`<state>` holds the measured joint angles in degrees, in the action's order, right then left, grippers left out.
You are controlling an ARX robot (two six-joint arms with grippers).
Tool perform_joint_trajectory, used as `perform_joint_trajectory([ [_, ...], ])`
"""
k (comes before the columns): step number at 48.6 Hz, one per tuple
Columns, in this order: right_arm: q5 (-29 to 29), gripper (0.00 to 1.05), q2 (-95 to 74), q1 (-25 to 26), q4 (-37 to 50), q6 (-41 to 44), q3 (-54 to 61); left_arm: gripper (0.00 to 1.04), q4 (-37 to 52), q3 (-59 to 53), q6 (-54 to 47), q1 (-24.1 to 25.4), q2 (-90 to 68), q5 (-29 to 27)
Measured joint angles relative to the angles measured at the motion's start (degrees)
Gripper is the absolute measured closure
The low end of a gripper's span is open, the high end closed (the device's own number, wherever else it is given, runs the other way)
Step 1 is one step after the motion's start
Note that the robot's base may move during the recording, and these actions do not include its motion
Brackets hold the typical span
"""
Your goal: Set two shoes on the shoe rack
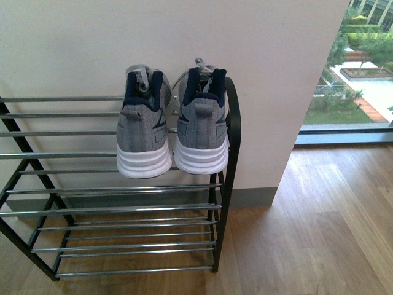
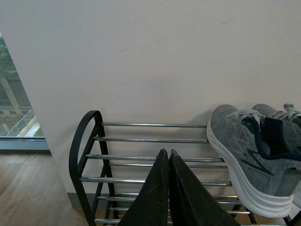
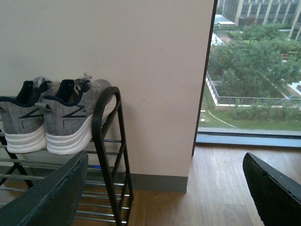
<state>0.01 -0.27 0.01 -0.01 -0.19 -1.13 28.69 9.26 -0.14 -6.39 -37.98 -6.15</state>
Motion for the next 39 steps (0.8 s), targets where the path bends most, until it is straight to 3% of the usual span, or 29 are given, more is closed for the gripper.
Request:
perform_joint_trajectory([
  [7,0.00,0.09,0.00,0.00,0.00,0.00,0.00,1.04,-1.57,-2.23,-0.02,4.13,3.65,5.35],
  [12,0.02,0.09,0.00,0.00,0.00,0.00,0.00,1.04,-2.62,-3.32,0.00,6.05,5.84,5.55],
  [39,0.00,0.09,0.00,0.00,0.00,0.00,0.00,1.04,-10.64,-8.37,0.02,6.14,20.09,6.14],
])
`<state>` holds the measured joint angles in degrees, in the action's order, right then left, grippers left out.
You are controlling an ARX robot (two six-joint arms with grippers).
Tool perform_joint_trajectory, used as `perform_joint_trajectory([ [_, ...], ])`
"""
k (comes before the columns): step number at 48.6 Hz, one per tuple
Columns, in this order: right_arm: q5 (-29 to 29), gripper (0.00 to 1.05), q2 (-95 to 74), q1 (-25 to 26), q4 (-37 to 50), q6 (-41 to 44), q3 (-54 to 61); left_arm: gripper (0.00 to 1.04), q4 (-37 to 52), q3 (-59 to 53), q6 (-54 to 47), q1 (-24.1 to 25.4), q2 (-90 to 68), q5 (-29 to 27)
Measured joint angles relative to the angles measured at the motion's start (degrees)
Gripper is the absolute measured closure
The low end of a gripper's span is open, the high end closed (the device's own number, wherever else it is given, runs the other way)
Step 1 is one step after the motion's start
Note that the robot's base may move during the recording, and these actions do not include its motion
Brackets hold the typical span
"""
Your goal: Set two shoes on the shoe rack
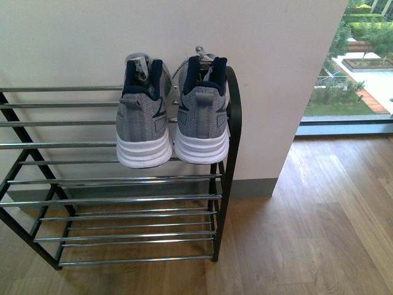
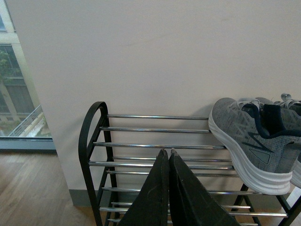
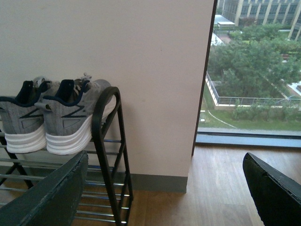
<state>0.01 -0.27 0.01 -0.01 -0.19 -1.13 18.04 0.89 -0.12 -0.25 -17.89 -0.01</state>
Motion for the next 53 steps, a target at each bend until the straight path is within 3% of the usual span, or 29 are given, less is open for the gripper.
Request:
perform_joint_trajectory([
  [26,0.00,0.09,0.00,0.00,0.00,0.00,0.00,1.04,-8.20,0.00,-0.02,0.00,8.09,0.00],
  [30,0.02,0.09,0.00,0.00,0.00,0.00,0.00,1.04,-17.20,0.00,0.00,0.02,15.28,0.00],
  [43,0.02,0.09,0.04,0.00,0.00,0.00,0.00,1.03,-18.05,0.00,0.04,0.07,16.96,0.00],
  [53,-0.20,0.09,0.00,0.00,0.00,0.00,0.00,0.62,-18.08,0.00,0.02,0.07,16.98,-0.15],
])
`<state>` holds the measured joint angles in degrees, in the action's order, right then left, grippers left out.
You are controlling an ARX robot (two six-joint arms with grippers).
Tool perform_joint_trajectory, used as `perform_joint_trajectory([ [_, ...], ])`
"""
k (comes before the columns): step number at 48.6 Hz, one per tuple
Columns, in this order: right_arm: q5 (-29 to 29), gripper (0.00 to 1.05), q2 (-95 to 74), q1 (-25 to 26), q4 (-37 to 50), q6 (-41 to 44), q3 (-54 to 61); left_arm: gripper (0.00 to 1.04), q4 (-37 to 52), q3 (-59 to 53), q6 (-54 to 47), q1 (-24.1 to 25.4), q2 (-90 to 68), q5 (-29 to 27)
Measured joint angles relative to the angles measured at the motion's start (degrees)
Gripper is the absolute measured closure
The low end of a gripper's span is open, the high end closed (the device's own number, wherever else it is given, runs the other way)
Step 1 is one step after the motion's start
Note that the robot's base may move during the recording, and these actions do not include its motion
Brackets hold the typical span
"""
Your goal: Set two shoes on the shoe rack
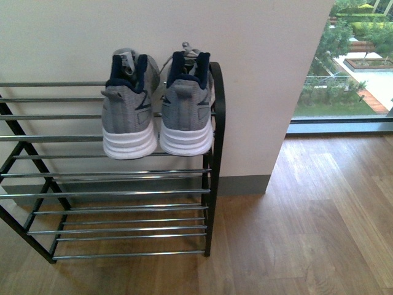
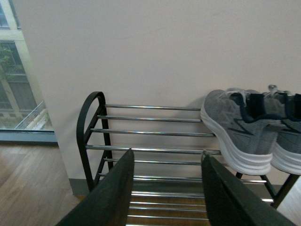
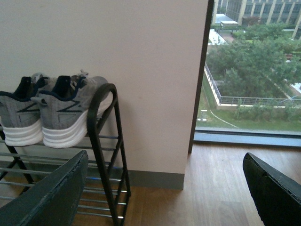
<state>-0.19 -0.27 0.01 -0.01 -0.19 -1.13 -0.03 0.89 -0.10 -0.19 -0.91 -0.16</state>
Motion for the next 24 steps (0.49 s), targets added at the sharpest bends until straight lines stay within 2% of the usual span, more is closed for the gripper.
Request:
perform_joint_trajectory([
  [5,0.15,0.09,0.02,0.00,0.00,0.00,0.00,0.40,0.02,0.00,0.00,0.00,0.00,0.02],
  [16,0.39,0.09,0.02,0.00,0.00,0.00,0.00,0.08,0.02,0.02,-0.07,0.02,0.00,0.17],
  [24,0.22,0.09,0.00,0.00,0.00,0.00,0.00,0.09,0.00,0.02,-0.02,0.02,0.00,0.17],
])
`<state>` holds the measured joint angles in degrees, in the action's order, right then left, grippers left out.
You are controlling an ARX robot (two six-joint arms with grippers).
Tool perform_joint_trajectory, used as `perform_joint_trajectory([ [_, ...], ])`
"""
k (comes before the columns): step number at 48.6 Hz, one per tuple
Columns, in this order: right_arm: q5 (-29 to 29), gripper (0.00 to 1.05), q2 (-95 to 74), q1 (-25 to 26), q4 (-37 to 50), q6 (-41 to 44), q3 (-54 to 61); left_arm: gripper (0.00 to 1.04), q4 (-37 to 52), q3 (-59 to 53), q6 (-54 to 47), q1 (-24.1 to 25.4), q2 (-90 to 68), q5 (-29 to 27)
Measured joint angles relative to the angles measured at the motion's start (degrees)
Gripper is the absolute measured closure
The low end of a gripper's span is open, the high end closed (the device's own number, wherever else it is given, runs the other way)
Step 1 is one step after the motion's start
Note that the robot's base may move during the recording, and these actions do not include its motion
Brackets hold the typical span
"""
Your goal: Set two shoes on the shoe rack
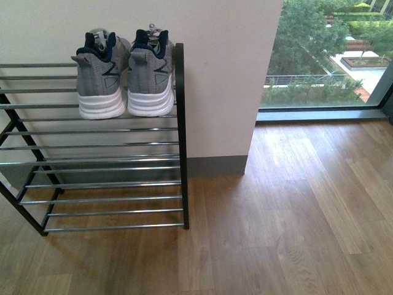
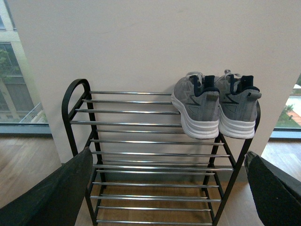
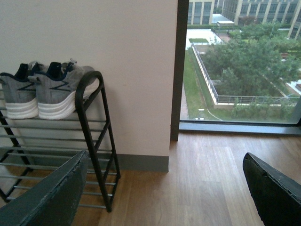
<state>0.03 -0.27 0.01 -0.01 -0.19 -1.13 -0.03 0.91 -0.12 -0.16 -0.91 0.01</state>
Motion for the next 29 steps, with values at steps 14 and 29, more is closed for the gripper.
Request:
perform_joint_trajectory([
  [14,0.00,0.09,0.02,0.00,0.00,0.00,0.00,0.09,0.02,0.00,0.00,0.00,0.00,0.00],
  [29,-0.02,0.09,0.04,0.00,0.00,0.00,0.00,0.09,0.00,0.00,0.00,0.00,0.00,0.00],
])
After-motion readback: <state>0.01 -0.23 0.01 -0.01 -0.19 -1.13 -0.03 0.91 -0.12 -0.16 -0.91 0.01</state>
